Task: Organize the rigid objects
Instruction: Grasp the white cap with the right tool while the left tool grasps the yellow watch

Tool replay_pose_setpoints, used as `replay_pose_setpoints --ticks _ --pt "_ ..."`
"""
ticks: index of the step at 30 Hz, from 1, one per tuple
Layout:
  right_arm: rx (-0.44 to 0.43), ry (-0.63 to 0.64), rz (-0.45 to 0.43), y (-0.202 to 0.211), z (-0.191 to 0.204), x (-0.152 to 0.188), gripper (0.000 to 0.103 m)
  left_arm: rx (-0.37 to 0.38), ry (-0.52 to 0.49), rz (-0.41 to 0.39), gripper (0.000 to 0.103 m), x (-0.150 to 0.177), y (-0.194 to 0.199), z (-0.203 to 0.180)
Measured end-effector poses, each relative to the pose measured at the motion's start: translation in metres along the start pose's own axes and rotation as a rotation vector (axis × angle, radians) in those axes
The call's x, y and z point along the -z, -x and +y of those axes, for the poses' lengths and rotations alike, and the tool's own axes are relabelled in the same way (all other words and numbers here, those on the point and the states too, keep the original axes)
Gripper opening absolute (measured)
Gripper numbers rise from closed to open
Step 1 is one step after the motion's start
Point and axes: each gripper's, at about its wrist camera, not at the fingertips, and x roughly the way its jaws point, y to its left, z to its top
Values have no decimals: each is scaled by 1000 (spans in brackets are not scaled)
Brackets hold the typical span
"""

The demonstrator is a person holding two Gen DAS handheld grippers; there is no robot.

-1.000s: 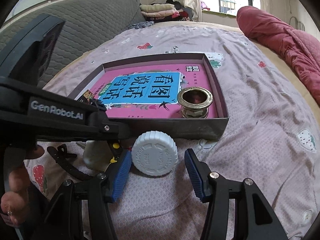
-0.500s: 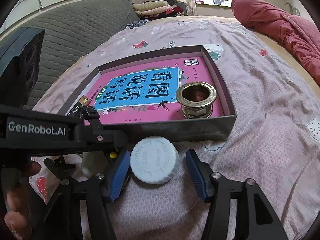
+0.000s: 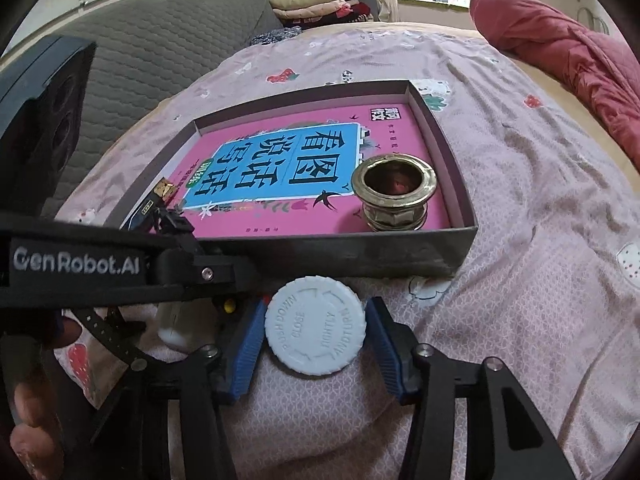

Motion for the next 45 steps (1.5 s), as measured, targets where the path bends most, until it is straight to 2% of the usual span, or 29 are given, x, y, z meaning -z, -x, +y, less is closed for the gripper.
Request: replay_pose_setpoints --ticks 6,11,22,45 --pt "0 18 -35 10 1 -2 51 10 -3 -18 11 2 6 3" --pt "-9 5 -77 21 -4 -6 51 49 -12 -41 10 7 17 9" --pt "-33 40 -133 33 3 -8 51 78 -92 -89 5 24 39 9" --pt "-72 63 -207 49 7 -9 51 159 -66 -161 3 36 95 25"
